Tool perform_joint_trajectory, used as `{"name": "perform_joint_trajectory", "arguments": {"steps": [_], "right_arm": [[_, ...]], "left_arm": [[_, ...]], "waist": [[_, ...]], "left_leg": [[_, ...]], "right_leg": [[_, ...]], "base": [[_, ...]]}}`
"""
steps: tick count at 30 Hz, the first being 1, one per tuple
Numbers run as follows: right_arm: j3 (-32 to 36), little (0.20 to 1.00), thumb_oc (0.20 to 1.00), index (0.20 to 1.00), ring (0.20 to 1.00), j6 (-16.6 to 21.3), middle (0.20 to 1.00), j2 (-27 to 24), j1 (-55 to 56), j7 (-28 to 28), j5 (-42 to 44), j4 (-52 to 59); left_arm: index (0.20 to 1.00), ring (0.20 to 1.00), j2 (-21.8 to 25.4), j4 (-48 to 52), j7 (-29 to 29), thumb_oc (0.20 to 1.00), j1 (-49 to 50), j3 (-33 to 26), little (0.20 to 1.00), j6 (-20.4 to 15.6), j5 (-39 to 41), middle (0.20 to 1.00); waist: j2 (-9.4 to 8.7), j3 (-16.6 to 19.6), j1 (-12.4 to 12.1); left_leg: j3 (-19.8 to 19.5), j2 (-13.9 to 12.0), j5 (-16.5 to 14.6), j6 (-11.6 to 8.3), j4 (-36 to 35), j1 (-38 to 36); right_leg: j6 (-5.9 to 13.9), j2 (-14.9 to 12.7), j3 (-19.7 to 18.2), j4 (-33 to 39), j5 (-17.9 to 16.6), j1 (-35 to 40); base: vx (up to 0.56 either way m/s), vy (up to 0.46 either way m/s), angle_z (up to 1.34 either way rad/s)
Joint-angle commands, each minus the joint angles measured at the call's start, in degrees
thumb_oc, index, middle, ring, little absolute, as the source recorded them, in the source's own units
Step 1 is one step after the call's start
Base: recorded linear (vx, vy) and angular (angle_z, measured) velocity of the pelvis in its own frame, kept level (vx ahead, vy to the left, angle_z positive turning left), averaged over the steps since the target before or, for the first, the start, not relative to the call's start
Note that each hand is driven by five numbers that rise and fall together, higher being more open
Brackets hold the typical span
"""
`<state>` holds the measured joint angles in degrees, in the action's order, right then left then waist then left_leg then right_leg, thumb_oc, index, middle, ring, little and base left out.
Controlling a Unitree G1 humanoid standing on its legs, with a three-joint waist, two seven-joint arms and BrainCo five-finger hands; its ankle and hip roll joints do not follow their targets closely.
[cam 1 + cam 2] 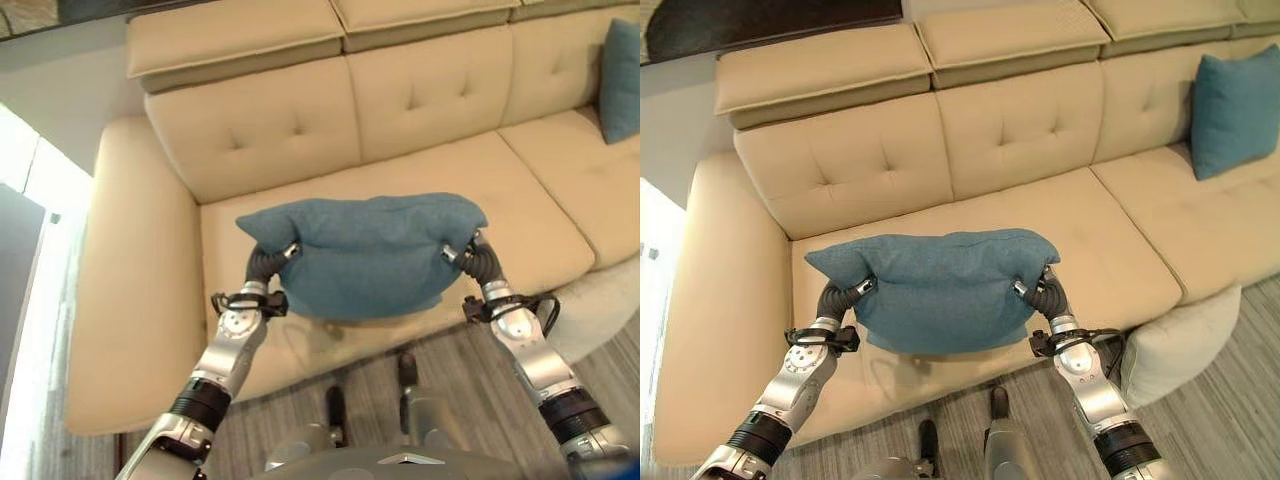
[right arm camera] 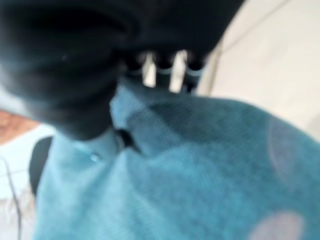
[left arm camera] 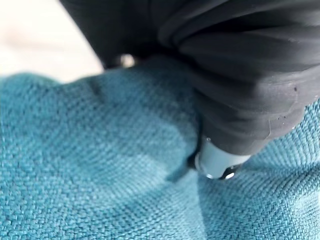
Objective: Pick up all the scattered cushions and arrange them neatly on the sofa.
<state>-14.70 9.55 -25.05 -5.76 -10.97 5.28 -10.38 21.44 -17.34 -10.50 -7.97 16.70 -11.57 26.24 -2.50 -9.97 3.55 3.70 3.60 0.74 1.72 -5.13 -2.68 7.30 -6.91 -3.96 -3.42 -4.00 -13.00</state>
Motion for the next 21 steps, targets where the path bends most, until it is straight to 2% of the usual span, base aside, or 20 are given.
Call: {"name": "perform_joint_trajectory", "arguments": {"steps": [1,3,4,6,11,15,17,18,21], "right_arm": [[1.24,0.2,0.2,0.2,0.2,4.86,0.2,0.14,-4.42,0.59,-0.29,3.8],[1.61,0.2,0.2,0.2,0.2,4.87,0.2,-0.4,-4.61,0.62,-0.32,4.03],[1.87,0.2,0.2,0.2,0.2,4.74,0.2,-1.52,-6.38,-0.1,-0.26,4.15],[0.76,0.2,0.2,0.2,0.2,4.23,0.2,-2.12,-9.72,-0.88,0.51,2.69],[-1.69,0.2,0.2,0.2,0.2,3.66,0.2,-2.07,-17.23,-2.6,2.99,-1.21],[-5.28,0.2,0.2,0.2,0.2,2.89,0.2,-3.35,-27.08,-4.14,4.86,-5.26],[-7.47,0.2,0.2,0.2,0.2,2.65,0.2,-3.84,-33.14,-5.2,6.21,-8.29],[-9.94,0.2,0.2,0.2,0.2,2.54,0.2,-4.58,-41.75,-6.46,8.32,-12.87],[-12.64,0.2,0.2,0.2,0.2,2.3,0.2,-5.29,-48.8,-7.26,8.9,-17.2]], "left_arm": [[0.2,0.2,-3.69,7.16,1.19,0.2,-3.99,0.61,0.2,-5.6,-1.06,0.2],[0.2,0.2,-3.63,7.63,1.3,0.2,-4.43,0.57,0.2,-5.4,-1.39,0.2],[0.2,0.2,-3.38,7.32,-0.27,0.2,-8.1,1.02,0.2,-5.11,-2.56,0.2],[0.2,0.2,-3.81,5.65,-2.13,0.2,-12.62,1.92,0.2,-4.92,-2.58,0.2],[0.2,0.2,-3.88,1.53,-4.88,0.2,-19.65,3.09,0.2,-4.82,-1.44,0.2],[0.2,0.2,-1.95,-3.85,-7.36,0.2,-28.09,4.54,0.2,-5.11,0.07,0.2],[0.2,0.2,-0.69,-6.6,-8.76,0.2,-33.48,5.85,0.2,-5.4,0.66,0.2],[0.2,0.2,0.96,-10.25,-10.13,0.2,-40.26,7.01,0.2,-6.17,2.07,0.2],[0.2,0.2,2.74,-13.66,-11.02,0.2,-46.17,8.22,0.2,-6.63,3.36,0.2]], "waist": [[0.14,3.51,0.6],[0.29,4.1,0.64],[0.67,4.74,0.96],[0.88,5.0,1.27],[1.05,4.19,1.55],[1.35,2.64,1.64],[1.66,1.52,1.51],[2.02,0.19,1.34],[2.05,-0.58,0.88]], "left_leg": [[2.66,-3.76,-1.82,-3.63,2.78,0.46],[2.03,-4.46,-1.31,-4.21,1.89,-0.16],[1.19,-5.51,-0.4,-5.57,0.35,-0.81],[0.77,-6.36,-0.25,-6.56,0.13,-0.79],[0.47,-6.93,-0.05,-7.19,0.13,-0.2],[0.27,-7.18,0.65,-7.52,0.13,1.85],[0.08,-7.24,1.29,-7.6,0.13,3.85],[-0.14,-7.25,2.25,-7.61,0.13,7.26],[-0.65,-7.21,3.34,-7.47,0.13,10.76]], "right_leg": [[1.72,0.89,2.65,3.7,-0.47,6.84],[1.29,1.23,4.66,5.03,-0.12,8.81],[0.43,1.9,7.51,7.03,0.78,11.3],[-0.11,2.3,9.63,8.04,1.55,12.8],[-0.39,2.59,10.79,8.04,1.89,12.79],[-0.4,2.79,11.02,7.5,1.45,10.23],[-0.38,2.74,10.9,6.52,1.2,7.62],[-0.4,2.73,10.5,4.74,0.75,3.13],[-0.41,2.74,9.7,3.28,0.15,-1.26]], "base": [[0.11,-0.139,0.26],[0.15,-0.203,0.32],[0.18,-0.262,0.66],[0.13,-0.178,0.87],[0.02,-0.059,0.13],[-0.07,-0.022,0.11],[-0.16,0.009,0.06],[-0.17,0.02,0.05],[-0.12,0.014,0.03]]}}
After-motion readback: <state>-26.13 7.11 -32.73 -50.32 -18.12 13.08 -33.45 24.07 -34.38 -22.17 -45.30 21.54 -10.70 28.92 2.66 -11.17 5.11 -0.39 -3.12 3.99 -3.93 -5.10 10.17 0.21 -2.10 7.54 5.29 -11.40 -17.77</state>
